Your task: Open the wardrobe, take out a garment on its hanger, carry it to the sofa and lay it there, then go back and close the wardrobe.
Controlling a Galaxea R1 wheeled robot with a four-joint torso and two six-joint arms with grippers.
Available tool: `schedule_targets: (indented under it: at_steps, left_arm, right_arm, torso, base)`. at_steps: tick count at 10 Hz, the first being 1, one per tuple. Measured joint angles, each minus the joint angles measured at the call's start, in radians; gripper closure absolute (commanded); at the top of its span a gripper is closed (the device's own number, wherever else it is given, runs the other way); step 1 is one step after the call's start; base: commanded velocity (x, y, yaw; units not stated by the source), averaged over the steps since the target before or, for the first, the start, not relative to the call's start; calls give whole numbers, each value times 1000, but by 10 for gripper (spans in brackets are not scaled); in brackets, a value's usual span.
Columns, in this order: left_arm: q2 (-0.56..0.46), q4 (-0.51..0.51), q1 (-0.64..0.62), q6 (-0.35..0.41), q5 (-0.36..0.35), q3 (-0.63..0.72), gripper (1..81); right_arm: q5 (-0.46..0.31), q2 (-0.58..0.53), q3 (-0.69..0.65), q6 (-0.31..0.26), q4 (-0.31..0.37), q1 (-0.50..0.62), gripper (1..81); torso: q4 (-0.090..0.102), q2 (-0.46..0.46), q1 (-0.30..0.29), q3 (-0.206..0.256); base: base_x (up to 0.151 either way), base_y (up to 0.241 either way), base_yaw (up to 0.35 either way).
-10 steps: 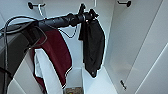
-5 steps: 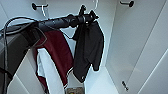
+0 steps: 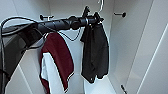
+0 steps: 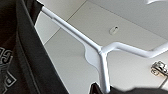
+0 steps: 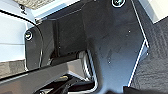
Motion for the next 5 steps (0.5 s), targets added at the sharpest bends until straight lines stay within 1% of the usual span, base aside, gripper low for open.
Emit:
schedule_targets:
  at_steps: [3,5]
  left_arm:
    - [-25,0,85,-3,13,88,811]
    - [-19,0,108,-3,-1,117,811]
  right_arm:
    - [0,0,0,0,0,0,10]
    - [0,0,0,0,0,0,10]
  torso:
    - [0,0,0,-2]
    - [0,0,0,-2]
  base:
    - [0,0,0]
    - [0,0,0]
